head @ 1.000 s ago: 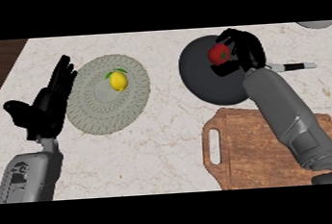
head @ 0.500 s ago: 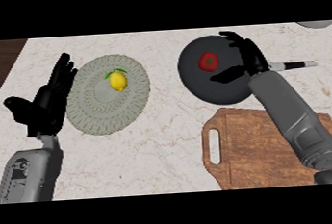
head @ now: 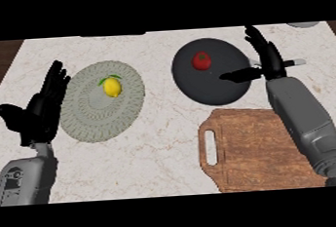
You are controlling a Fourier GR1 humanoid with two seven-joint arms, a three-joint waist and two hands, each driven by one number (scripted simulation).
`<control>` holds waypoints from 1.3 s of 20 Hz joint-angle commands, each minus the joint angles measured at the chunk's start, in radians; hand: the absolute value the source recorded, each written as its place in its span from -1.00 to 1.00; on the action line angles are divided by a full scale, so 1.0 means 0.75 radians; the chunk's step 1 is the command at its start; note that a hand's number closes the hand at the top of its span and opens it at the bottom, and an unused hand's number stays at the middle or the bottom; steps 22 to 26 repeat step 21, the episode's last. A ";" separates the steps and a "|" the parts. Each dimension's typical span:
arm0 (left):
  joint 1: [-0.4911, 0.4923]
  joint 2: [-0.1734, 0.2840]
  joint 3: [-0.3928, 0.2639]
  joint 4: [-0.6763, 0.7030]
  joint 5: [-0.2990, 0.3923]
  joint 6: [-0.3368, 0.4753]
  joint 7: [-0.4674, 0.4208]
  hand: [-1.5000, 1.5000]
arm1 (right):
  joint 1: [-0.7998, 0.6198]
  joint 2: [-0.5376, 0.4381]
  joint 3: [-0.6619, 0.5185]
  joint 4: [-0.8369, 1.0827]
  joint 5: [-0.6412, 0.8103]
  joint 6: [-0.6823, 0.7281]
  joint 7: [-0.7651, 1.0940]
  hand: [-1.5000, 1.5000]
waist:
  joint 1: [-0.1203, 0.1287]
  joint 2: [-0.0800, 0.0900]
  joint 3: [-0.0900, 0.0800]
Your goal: Pick the tomato from the cutting board and place it in the pan
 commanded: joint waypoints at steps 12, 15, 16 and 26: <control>0.055 0.049 0.070 -0.013 0.012 0.003 -0.002 0.00 | 0.549 -0.200 -0.009 -0.625 -0.260 0.723 -0.026 -1.00 | -0.099 -0.037 -0.006; 0.119 0.053 0.072 -0.050 0.041 -0.036 -0.008 0.00 | 0.718 -0.183 0.007 -0.916 -0.318 0.750 0.119 -1.00 | -0.091 -0.036 -0.006; 0.107 -0.011 0.019 -0.023 -0.027 0.032 -0.049 0.00 | 0.818 -0.160 0.029 -0.974 -0.304 0.741 0.098 -1.00 | -0.098 -0.035 -0.006; 0.073 -0.040 -0.010 -0.045 -0.044 0.062 0.016 0.00 | 1.040 -0.101 0.063 -1.466 -0.346 0.683 0.341 -1.00 | -0.067 -0.026 -0.004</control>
